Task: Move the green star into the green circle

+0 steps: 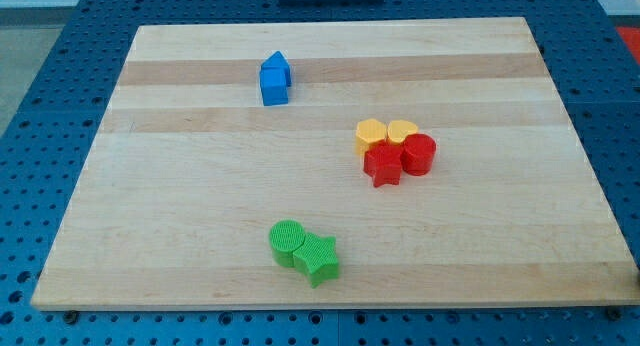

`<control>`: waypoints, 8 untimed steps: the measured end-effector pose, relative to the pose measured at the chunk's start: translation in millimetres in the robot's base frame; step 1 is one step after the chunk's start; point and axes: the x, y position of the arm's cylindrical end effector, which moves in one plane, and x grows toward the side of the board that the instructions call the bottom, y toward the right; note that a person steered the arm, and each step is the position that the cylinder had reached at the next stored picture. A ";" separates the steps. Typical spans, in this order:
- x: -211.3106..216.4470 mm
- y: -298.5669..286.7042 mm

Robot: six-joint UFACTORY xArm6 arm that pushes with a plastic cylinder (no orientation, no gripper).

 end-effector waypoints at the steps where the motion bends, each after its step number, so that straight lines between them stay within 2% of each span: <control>1: 0.1 -60.6; 3: 0.7 -246.2; 4: -14.2 -314.4; 5: -48.1 -371.8; 6: -72.7 -419.9; 7: -61.7 -433.2; 8: -26.4 -430.1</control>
